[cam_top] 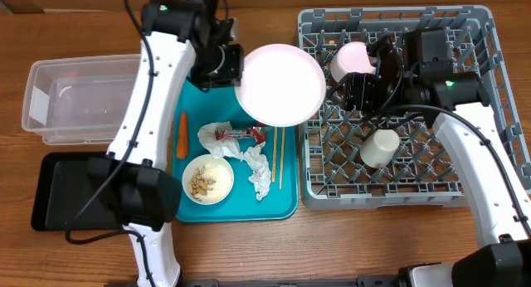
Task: Sort waste into correct bins and load items into the dishwasher
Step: 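Grasp the pink plate rim with the left gripper and lift it, then pass the pink plate from the left gripper to the right gripper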
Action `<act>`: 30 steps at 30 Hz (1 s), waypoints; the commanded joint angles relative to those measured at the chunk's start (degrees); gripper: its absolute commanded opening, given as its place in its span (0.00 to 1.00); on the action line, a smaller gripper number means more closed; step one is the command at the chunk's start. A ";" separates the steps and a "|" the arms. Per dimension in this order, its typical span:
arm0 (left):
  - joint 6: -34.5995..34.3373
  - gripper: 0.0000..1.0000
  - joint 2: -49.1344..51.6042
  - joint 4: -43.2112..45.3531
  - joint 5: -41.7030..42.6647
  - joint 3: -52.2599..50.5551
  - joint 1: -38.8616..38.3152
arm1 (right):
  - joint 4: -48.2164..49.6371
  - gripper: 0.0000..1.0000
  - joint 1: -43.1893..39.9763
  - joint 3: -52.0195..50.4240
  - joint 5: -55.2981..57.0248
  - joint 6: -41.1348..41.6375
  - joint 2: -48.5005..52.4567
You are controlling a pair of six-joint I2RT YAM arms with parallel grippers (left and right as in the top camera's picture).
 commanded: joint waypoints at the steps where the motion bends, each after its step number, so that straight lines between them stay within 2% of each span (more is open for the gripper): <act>1: 1.75 0.04 -1.40 0.33 1.64 1.14 -1.36 | 0.33 0.72 -0.04 -0.28 -1.95 0.09 0.11; 9: 1.70 0.04 -1.40 0.74 2.69 1.14 -3.37 | 0.66 0.56 -0.04 -0.28 -1.95 0.09 0.11; 19: 2.16 0.04 -1.40 1.09 6.93 1.14 -3.48 | 0.68 0.55 -0.04 -0.28 -1.92 0.04 0.11; 22: 2.16 0.04 -1.40 1.07 7.23 1.14 -3.48 | 0.68 0.50 -0.04 -0.28 -1.92 0.04 0.11; 30: 2.32 0.04 -1.40 0.87 7.41 1.14 -3.52 | 0.68 0.23 -0.04 -0.28 -0.83 0.04 0.11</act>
